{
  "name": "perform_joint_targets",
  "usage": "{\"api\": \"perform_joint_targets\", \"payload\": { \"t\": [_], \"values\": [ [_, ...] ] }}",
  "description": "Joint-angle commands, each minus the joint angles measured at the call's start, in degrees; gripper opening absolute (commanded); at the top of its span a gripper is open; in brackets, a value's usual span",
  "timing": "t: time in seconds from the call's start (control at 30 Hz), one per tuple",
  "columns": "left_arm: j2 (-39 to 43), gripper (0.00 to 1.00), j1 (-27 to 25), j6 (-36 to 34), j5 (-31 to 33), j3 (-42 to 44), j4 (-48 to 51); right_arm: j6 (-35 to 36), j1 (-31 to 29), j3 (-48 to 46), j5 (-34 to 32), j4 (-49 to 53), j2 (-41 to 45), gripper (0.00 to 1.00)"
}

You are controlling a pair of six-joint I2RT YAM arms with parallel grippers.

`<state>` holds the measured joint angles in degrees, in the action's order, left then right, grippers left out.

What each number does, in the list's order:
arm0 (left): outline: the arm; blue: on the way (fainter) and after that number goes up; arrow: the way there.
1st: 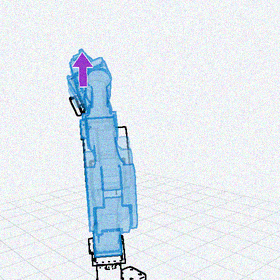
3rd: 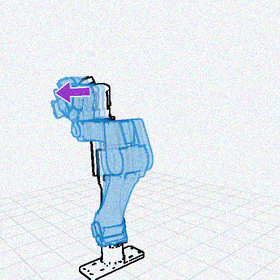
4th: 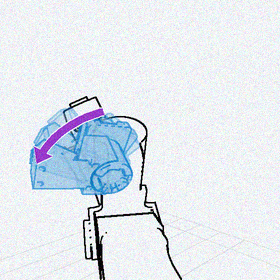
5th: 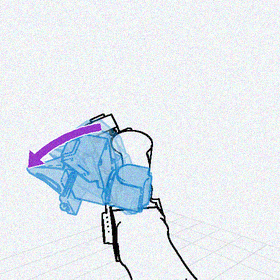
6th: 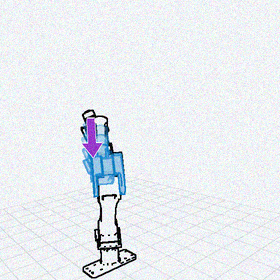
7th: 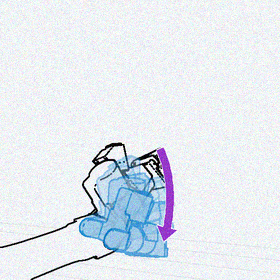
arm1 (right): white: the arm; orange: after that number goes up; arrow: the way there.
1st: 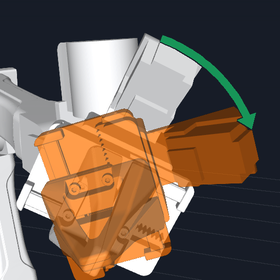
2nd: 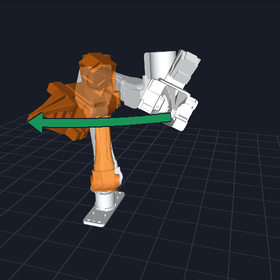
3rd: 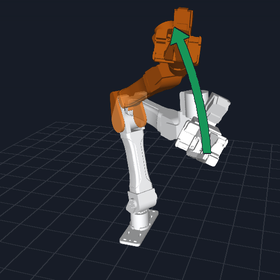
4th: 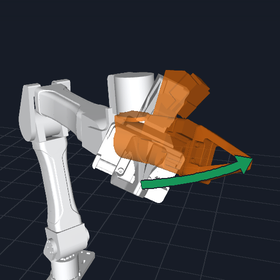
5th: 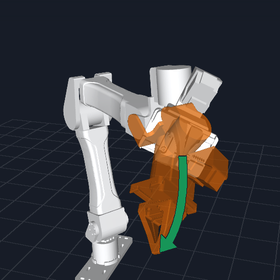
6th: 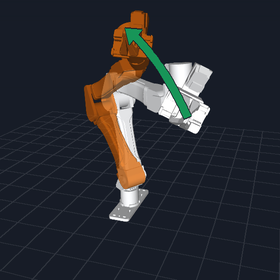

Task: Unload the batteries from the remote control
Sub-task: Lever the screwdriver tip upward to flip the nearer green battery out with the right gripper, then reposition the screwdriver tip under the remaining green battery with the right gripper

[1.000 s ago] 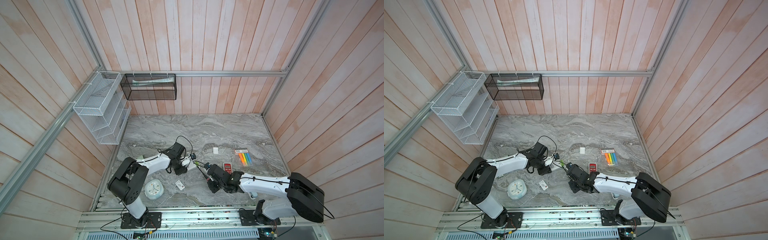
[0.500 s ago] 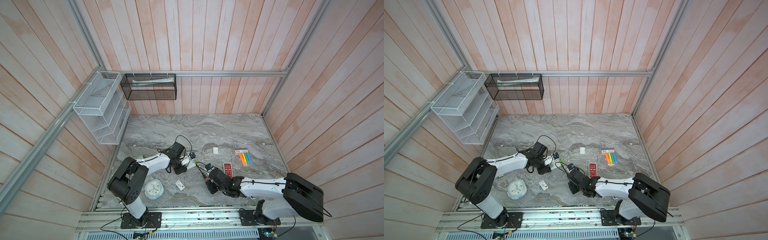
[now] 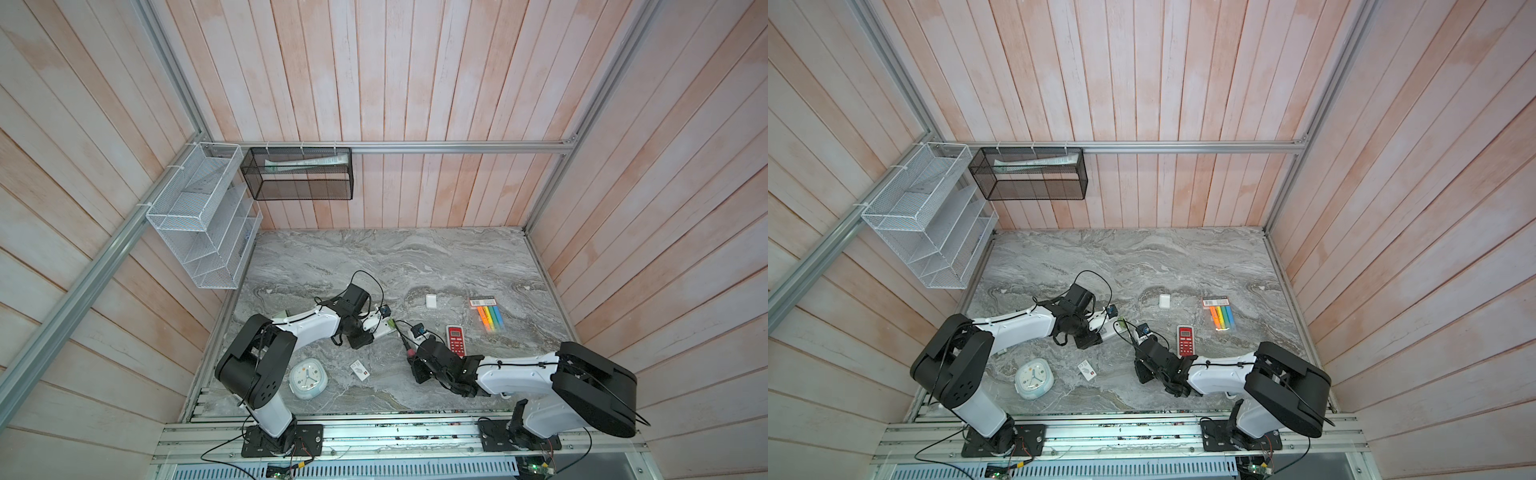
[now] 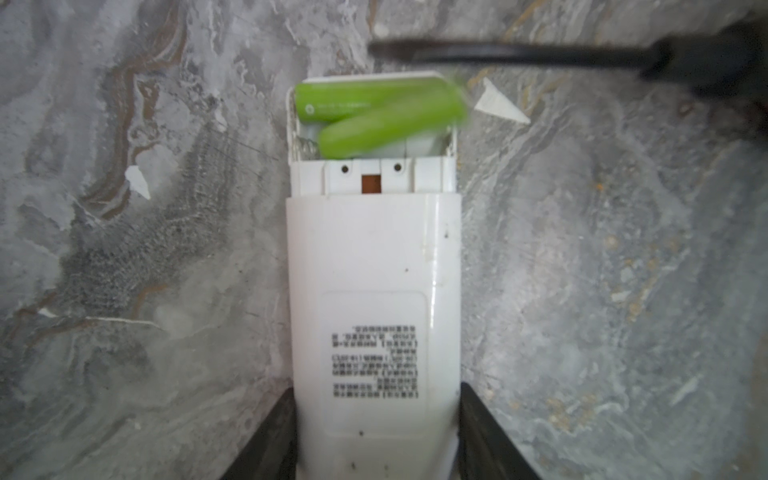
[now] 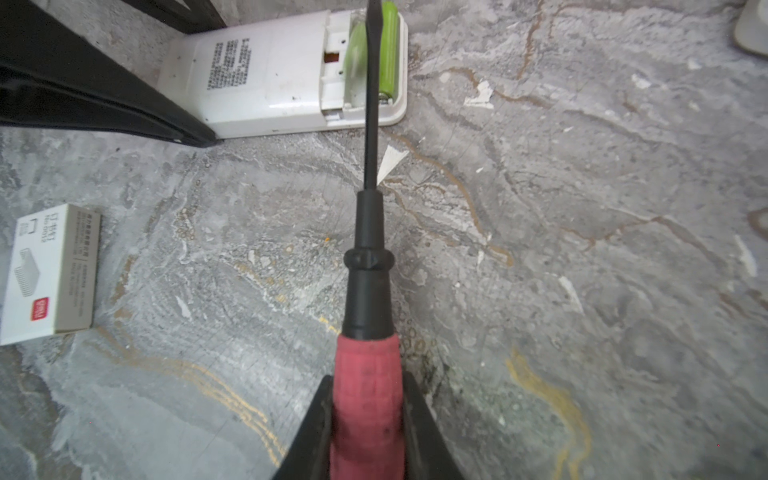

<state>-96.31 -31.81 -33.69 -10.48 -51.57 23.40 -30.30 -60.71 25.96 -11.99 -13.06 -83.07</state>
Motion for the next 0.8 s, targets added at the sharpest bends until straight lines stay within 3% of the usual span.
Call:
{"api": "perform_joint_targets", "payload": {
  "t": [0.0, 0.37, 0.6, 0.77],
  "values": [
    [-2.3, 0.51, -0.1, -0.8, -0.1, 0.2, 5.6, -3.1, -0.1, -1.5, -2.8, 2.6, -1.3, 0.00],
    [-2.7, 0.50, 0.3, 1.3, 1.7, -0.9, 6.0, -2.0, -0.1, -1.1, -0.9, 1.9, 1.7, 0.00],
    [-1.7, 0.50, 0.8, 2.0, 3.0, -0.6, 5.0, -1.6, 0.0, 0.4, -0.8, 7.0, 6.9, 0.00],
    [-1.4, 0.50, 0.8, 3.7, 4.2, -0.9, 5.0, -1.7, 1.1, 4.2, 3.9, 14.0, 7.8, 0.00]
  ]
}}
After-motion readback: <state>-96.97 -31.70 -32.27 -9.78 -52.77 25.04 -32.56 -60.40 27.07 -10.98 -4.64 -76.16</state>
